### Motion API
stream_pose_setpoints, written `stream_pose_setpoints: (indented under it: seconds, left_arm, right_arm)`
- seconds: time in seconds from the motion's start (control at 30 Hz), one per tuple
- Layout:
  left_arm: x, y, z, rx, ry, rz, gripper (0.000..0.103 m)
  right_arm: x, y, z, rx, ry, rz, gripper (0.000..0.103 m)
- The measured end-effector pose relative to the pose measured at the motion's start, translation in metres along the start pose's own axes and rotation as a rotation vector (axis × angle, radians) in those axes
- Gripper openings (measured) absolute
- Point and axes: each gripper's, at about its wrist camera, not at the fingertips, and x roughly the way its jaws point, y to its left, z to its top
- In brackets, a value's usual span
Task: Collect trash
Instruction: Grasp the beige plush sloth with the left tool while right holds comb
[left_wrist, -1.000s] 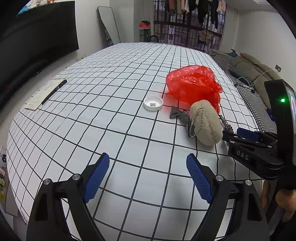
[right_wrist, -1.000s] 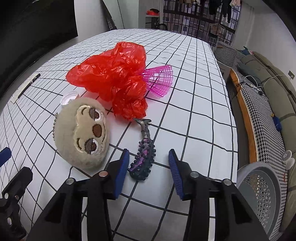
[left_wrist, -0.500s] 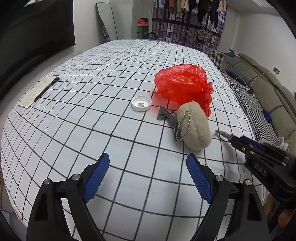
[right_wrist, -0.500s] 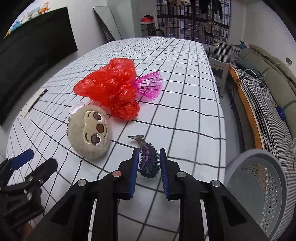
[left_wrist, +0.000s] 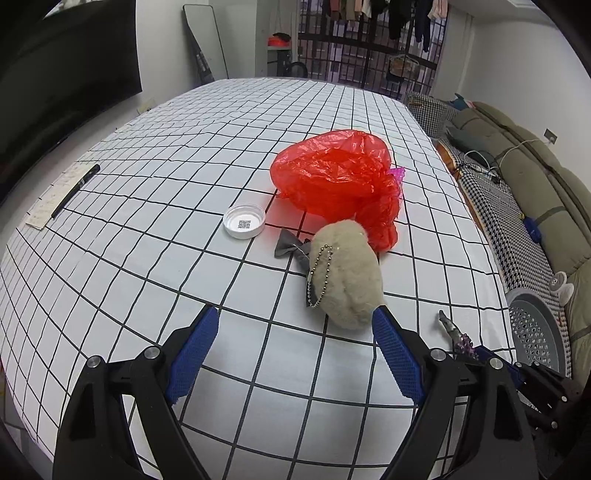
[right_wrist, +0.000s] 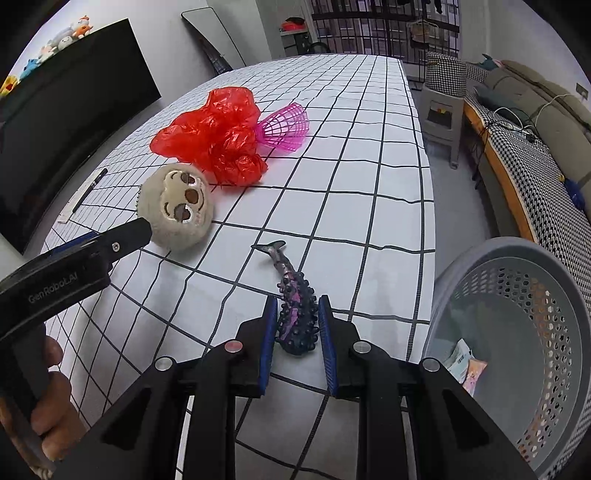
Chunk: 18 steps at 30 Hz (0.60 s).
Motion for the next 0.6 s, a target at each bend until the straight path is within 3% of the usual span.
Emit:
stream_pose_setpoints:
  seconds: [0.43, 0.6]
  left_arm:
    - [-0.001, 0.005, 0.0, -0.005, 0.001, 0.018, 0.084]
    - [-0.002, 0.006, 0.0, -0.004, 0.003, 0.016, 0.084]
  right_arm:
    - [0.011, 0.017, 0.007, -0.13, -0.019, -0.062, 0.022]
    - [0.008, 0.008, 0.007, -0.074, -0.032, -0.004, 0.02]
